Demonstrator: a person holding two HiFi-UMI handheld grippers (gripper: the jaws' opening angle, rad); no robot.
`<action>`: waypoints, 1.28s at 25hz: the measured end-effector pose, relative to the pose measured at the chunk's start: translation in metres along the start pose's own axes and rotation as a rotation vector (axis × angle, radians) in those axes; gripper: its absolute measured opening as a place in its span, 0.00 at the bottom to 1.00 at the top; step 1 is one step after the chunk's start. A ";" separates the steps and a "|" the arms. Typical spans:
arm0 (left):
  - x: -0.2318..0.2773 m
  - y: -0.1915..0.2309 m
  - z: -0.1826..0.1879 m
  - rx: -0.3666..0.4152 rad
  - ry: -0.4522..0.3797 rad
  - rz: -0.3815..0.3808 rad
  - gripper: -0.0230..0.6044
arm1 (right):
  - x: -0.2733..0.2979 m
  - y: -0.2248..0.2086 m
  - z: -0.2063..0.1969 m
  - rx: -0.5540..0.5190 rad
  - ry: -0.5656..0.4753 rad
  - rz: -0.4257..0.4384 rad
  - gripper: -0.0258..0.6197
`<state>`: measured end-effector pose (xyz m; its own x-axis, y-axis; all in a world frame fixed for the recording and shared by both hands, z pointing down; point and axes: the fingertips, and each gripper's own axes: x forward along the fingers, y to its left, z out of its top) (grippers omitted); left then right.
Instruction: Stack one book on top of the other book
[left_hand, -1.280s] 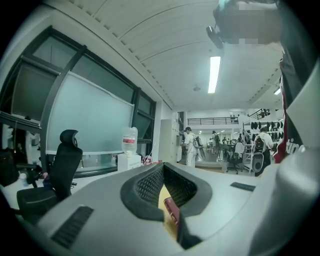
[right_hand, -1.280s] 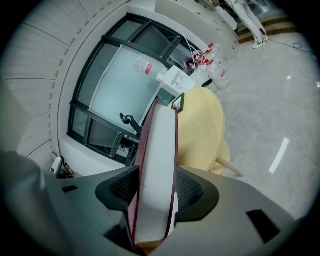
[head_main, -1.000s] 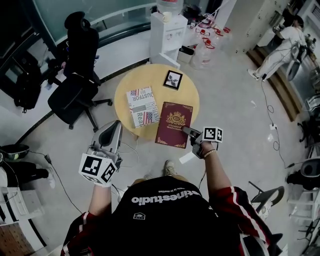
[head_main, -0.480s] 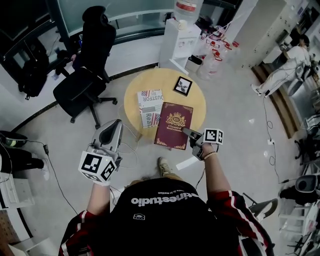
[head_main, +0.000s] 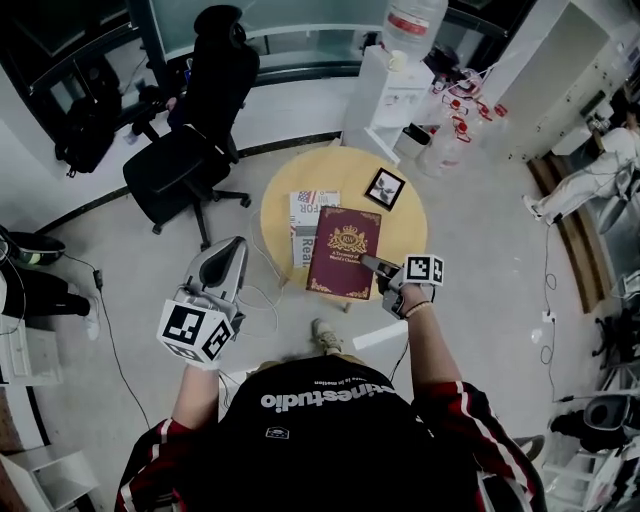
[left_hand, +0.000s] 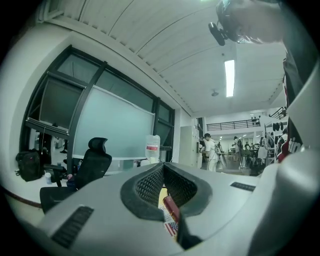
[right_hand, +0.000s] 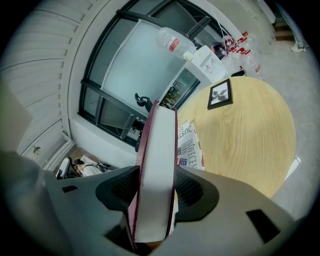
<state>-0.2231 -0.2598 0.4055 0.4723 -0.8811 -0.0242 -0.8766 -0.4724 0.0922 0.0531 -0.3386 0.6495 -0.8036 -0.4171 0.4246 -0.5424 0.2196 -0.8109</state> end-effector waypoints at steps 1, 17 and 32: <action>0.006 0.002 0.000 0.000 0.001 0.008 0.06 | 0.006 -0.001 0.006 -0.005 0.015 -0.001 0.41; 0.057 0.020 -0.012 0.025 0.062 0.153 0.06 | 0.094 -0.036 0.065 -0.029 0.193 0.019 0.41; 0.074 0.046 -0.021 0.046 0.132 0.229 0.06 | 0.153 -0.067 0.081 -0.005 0.301 -0.065 0.41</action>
<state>-0.2263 -0.3463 0.4286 0.2670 -0.9558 0.1229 -0.9637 -0.2647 0.0352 -0.0139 -0.4883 0.7363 -0.8034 -0.1502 0.5761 -0.5954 0.2054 -0.7767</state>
